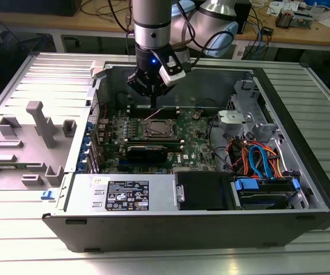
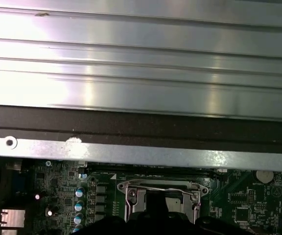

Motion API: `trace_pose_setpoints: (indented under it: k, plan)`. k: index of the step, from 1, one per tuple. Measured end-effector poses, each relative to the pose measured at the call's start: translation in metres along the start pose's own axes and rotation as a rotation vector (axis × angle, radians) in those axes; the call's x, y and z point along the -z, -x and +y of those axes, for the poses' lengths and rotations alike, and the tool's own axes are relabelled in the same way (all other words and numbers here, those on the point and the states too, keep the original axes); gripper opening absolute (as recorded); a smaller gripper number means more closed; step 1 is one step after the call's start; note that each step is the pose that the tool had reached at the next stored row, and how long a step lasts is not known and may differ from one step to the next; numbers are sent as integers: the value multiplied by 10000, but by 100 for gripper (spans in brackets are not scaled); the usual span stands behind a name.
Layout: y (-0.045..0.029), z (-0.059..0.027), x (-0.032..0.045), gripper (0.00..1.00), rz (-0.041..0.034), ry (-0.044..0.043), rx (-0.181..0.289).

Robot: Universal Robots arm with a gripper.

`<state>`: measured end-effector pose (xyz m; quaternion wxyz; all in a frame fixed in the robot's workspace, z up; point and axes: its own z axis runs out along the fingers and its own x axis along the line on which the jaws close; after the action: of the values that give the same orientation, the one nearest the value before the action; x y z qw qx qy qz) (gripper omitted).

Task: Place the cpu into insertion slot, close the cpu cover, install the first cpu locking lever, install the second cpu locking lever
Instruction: 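Install the first cpu locking lever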

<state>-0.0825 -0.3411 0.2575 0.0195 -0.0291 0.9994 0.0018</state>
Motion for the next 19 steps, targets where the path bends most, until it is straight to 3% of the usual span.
trace_pose_setpoints:
  k: [19]
  plan:
    - [45, 29, -65, 11, 1, -4, -1]
